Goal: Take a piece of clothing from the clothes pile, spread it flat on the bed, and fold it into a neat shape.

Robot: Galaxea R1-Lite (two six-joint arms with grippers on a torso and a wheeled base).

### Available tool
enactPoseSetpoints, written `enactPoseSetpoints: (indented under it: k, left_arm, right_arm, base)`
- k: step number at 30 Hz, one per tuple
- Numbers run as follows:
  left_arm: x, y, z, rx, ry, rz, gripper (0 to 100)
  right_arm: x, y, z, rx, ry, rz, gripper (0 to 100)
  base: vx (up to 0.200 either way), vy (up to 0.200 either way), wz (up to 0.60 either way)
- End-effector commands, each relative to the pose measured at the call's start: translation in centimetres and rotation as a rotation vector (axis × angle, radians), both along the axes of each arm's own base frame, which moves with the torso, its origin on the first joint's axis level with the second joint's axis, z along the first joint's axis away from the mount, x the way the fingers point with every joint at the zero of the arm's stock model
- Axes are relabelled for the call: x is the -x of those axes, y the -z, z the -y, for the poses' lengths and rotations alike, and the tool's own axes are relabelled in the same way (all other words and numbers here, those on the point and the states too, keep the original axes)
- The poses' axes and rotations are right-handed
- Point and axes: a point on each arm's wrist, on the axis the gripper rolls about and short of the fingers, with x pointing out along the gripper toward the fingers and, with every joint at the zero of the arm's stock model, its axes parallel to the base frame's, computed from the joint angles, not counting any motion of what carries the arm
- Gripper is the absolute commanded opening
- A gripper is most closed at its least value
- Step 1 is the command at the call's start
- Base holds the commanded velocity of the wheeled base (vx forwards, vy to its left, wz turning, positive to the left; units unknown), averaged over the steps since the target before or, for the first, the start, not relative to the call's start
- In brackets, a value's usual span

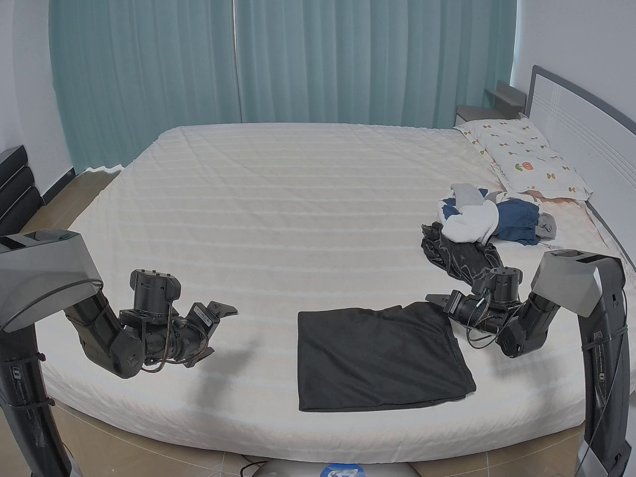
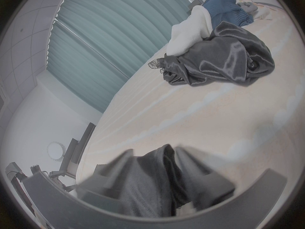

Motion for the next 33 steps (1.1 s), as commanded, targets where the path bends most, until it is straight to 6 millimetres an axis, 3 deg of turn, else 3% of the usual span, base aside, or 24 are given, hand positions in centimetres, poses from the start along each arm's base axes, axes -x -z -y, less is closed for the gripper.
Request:
enactPoseSetpoints:
  k: [1, 18, 33]
  left_arm:
    - [0.0, 0.1, 0.0, 0.0, 0.0, -0.002, 100]
    - [0.0, 0.1, 0.0, -0.001, 0.001, -0.002, 100]
    - [0.0, 0.1, 0.0, -0.001, 0.002, -0.002, 100]
  right_arm:
    - [-0.2, 0.0, 0.5, 0.001, 0.021, 0.013, 0]
    - [-0.5, -0.5, 2.5, -0.046, 0.118, 0.004, 0]
    - [-0.5, 0.3, 2.7, -0.044, 0.125, -0.022, 0]
  base:
    - [0.0, 0.0, 0.0]
    - [0.0, 0.0, 0.0]
    - [0.0, 0.0, 0.0]
